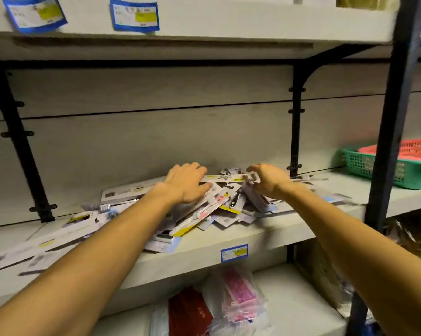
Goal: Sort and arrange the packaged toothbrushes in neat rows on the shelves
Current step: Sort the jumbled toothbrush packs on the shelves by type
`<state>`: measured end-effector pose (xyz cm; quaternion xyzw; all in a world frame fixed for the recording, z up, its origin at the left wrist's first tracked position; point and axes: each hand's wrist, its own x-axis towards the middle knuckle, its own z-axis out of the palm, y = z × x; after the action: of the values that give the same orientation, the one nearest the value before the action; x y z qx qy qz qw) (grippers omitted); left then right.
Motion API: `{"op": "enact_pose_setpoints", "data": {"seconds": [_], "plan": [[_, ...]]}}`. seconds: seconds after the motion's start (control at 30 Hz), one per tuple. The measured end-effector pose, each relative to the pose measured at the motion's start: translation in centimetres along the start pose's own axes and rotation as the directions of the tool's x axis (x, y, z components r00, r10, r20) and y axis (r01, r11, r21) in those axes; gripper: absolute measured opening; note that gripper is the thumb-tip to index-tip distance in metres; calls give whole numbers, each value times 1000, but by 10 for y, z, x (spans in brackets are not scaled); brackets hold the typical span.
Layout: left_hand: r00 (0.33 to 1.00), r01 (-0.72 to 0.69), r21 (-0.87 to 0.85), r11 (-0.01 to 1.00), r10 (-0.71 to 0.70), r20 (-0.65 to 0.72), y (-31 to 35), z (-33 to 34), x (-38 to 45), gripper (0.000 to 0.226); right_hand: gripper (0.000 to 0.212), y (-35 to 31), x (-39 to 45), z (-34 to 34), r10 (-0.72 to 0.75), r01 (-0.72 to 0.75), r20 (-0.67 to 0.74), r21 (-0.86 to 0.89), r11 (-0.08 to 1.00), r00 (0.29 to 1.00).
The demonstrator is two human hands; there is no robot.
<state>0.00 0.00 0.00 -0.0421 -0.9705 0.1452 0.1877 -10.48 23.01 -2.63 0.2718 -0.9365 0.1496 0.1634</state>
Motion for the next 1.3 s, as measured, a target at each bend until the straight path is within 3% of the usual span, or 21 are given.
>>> {"op": "enact_pose_setpoints", "data": {"seconds": [0.17, 0.27, 0.43, 0.57, 0.67, 0.77, 0.9, 1.07, 1.2, 1.3], "plan": [[999, 18, 19, 1000, -19, 30, -9, 11, 32, 53, 29, 22, 22, 8, -81, 73, -53, -137, 988, 995], [998, 10, 12, 1000, -10, 57, -9, 23, 43, 56, 28, 40, 30, 6, -76, 52, -175, -141, 989, 982], [1000, 21, -55, 998, -20, 24, -7, 35, 63, 54, 24, 60, 38, -7, -119, 129, -283, 18, 991, 952], [996, -25, -140, 990, 13, -85, -3, 36, 79, 33, 20, 62, 47, -17, -92, 191, -330, 281, 941, 939], [988, 0, -216, 976, -33, -152, -4, 33, 84, 28, 46, 59, 53, -16, 53, 103, -346, 417, 903, 937], [981, 39, -340, 940, -101, -167, -11, 30, 86, 19, 70, 58, 55, -4, 212, -114, -197, 416, 902, 957], [948, 136, -634, 761, -286, -140, -16, 23, 85, 22, 72, 47, 49, 26, 225, -255, 155, 217, 942, 962], [919, 155, -858, 489, -390, -56, -17, 15, 85, 19, 80, 40, 54, 37, 254, -271, 106, 188, 944, 961], [911, 157, -933, 323, -413, 10, -18, 11, 79, 22, 51, 42, 52, 42, 289, -329, 182, 251, 910, 940], [908, 150, -955, 255, -419, 31, -17, 8, 69, 25, 39, 40, 49, 44, 278, -314, 149, 353, 881, 949]]}}
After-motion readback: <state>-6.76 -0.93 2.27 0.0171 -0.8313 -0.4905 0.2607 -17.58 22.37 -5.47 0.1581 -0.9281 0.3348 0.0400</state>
